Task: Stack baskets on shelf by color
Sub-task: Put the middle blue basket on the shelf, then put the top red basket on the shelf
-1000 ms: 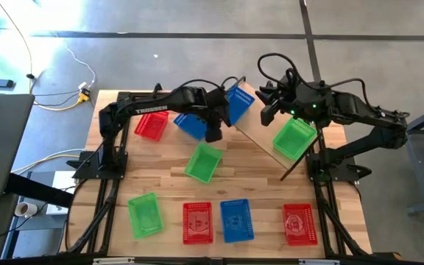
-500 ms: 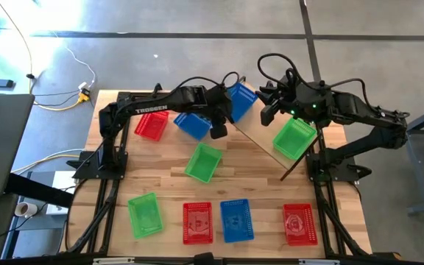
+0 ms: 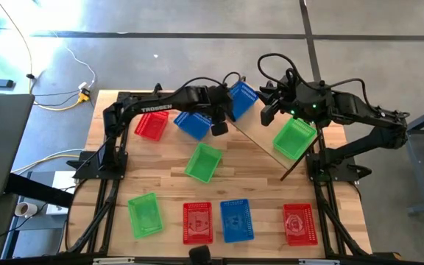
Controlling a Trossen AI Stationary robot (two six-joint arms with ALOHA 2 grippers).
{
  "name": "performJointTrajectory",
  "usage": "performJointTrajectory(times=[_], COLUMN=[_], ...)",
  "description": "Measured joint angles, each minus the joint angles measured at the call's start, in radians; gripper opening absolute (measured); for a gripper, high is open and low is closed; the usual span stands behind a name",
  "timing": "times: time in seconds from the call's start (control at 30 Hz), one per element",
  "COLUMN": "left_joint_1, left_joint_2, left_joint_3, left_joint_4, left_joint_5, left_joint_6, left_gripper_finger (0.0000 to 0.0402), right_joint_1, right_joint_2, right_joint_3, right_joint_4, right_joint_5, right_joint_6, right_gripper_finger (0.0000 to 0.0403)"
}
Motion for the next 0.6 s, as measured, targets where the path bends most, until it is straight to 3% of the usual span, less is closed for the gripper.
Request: performJointTrajectory(times=[0.3,0.6], left_joint_1=[-0.001,0.009], left_joint_2=[-0.037,-0.1], left_joint_3=[0.001,0.002], left_joint_4=[-0.078,-0.232], left_joint_5=[0.06,0.156], left_joint_6=[-0.043,-0.044], left_gripper_finger=[0.0085,0.0085], right_joint_1=[0.0,0.001], right_joint_2=[0.0,0.0], right_joint_3=[0.0,0.0], right_joint_4=[0.0,-0.05], right_joint_5=[-0.06,-0.181], right_joint_6=[0.011,0.167], right_gripper_finger=[0.0074,0.0074])
